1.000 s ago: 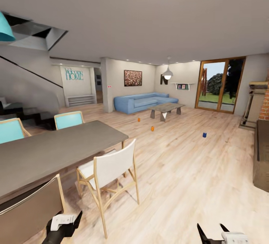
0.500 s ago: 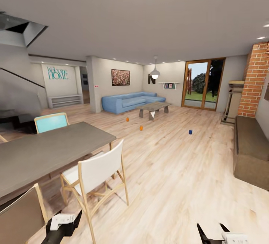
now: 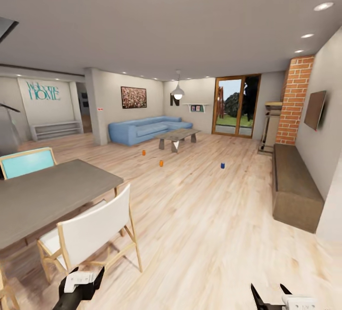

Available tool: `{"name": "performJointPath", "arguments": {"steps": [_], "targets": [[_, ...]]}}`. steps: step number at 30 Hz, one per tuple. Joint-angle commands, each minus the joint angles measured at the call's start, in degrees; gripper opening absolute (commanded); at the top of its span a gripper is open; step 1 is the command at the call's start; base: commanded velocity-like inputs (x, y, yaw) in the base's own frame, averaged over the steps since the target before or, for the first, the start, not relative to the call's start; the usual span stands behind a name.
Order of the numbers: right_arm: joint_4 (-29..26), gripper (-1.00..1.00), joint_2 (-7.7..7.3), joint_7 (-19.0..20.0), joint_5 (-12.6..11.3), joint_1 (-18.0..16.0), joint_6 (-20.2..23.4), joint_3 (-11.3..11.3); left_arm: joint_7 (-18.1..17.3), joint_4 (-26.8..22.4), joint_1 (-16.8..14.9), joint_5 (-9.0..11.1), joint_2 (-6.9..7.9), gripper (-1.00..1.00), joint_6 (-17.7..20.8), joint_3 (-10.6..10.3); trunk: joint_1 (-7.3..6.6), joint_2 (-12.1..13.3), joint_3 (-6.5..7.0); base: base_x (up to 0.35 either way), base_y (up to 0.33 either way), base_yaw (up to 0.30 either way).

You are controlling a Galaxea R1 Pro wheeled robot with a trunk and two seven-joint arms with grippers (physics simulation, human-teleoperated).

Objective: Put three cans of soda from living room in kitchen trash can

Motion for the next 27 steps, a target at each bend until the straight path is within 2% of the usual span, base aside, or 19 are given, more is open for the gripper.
{"name": "performJointPath", "arguments": {"steps": [1,13,22,27], "targets": [[0.0,1.0,0.0,0.0,0.0,0.0,0.0,0.0,0.0,0.0,0.0,0.0,0.0,1.0,0.0,0.0,0.0,0.0,-0.01,0.239,-0.189,-0.232],[0.0,1.0,0.0,0.0,0.0,0.0,0.0,-0.1,-0.2,0.0,0.0,0.0,0.03,1.0,0.0,0.1,0.0,0.0,-0.05,0.209,-0.168,-0.235],[0.0,1.0,0.06,0.0,0.0,0.0,0.0,0.0,-0.3,0.1,-0.1,0.0,0.02,1.0,-0.2,0.1,0.0,0.0,-0.05,0.052,0.029,-0.236],[0.0,1.0,0.08,0.0,0.0,0.0,0.0,0.0,-0.4,0.1,-0.1,-0.1,0.0,1.0,-0.5,-0.1,0.0,0.0,-0.05,0.212,0.086,-0.236]]}}
